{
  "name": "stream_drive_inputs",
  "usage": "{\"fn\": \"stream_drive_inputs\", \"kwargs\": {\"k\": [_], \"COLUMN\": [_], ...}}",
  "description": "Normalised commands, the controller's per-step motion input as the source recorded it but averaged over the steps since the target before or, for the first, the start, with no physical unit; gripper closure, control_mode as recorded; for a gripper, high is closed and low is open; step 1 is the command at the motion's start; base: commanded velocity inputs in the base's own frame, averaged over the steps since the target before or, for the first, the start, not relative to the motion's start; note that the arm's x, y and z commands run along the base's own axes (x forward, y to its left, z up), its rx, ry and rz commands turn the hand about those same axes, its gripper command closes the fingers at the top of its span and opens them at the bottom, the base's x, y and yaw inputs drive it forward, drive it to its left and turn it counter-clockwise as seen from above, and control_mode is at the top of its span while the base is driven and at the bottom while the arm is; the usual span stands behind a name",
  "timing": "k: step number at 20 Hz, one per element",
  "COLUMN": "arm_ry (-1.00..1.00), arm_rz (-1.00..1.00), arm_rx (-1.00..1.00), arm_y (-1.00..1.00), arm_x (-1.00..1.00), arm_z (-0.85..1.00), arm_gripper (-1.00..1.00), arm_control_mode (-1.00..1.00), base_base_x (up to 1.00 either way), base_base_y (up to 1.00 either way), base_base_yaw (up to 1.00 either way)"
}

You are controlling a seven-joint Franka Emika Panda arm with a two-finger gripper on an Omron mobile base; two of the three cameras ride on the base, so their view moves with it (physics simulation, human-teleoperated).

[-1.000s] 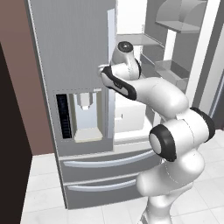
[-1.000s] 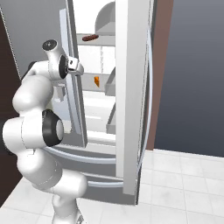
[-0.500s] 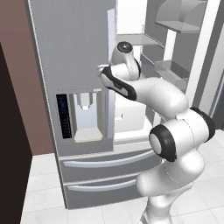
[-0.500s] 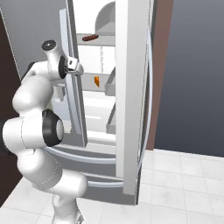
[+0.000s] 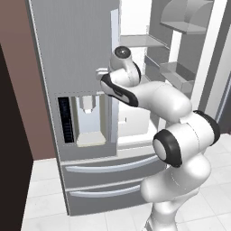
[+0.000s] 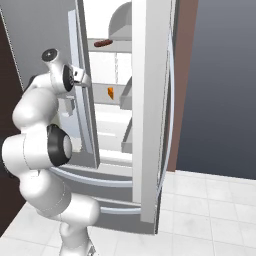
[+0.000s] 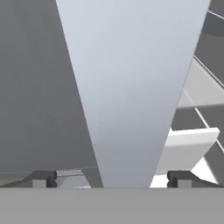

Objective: Retrieve the sausage and cheese from the fridge and place them on the cutting board on the counter.

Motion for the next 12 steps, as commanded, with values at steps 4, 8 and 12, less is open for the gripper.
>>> {"fn": "stream_drive_inputs", "kwargs": {"k": [4, 8, 12], "arm_ry": [-0.01, 0.0, 0.0], "arm_rz": [-0.05, -0.04, -0.05], "arm_rx": [0.0, 0.0, 0.0], "arm_y": [0.0, -0.05, -0.32], "arm_x": [0.42, 0.31, 0.11], "arm_z": [-0.19, -0.16, -0.09], "arm_gripper": [-1.0, -1.0, -1.0], "arm_control_mode": [-1.0, -1.0, -1.0], "base_base_x": [0.0, 0.0, 0.0], "base_base_y": [0.0, 0.0, 0.0], "base_base_yaw": [0.0, 0.0, 0.0]}}
